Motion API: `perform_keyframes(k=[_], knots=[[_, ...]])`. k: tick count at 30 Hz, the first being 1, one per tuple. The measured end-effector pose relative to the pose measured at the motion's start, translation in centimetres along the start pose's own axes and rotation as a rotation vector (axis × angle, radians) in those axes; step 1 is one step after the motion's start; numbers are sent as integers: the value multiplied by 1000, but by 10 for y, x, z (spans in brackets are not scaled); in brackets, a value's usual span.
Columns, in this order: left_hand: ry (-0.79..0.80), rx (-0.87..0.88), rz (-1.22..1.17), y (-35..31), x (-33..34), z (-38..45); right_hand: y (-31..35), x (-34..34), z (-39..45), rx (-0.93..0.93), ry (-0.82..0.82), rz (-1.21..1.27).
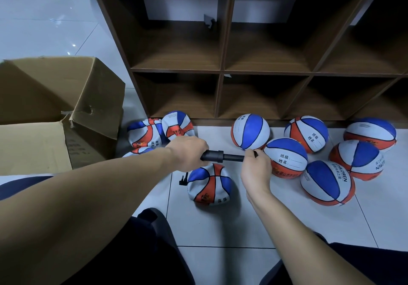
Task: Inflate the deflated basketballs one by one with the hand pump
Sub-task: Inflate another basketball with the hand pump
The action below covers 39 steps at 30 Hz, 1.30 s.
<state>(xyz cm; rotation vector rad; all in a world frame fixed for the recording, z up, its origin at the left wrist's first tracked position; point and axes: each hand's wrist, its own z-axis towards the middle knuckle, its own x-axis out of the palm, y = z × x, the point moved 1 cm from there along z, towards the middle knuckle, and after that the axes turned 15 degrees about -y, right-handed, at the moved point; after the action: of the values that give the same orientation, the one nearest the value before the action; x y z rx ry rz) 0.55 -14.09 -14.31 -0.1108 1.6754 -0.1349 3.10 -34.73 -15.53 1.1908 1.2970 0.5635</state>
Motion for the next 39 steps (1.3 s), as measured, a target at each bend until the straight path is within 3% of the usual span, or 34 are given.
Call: perform_keyframes(k=[20, 29, 39], knots=[[3, 84, -33, -17, -4, 5, 9, 8, -8, -91, 151, -87], [30, 6, 50, 18, -7, -2, -7, -21, 36, 189, 18, -12], [-21, 17, 10, -2, -3, 0, 2, -6, 8, -5, -11, -15]])
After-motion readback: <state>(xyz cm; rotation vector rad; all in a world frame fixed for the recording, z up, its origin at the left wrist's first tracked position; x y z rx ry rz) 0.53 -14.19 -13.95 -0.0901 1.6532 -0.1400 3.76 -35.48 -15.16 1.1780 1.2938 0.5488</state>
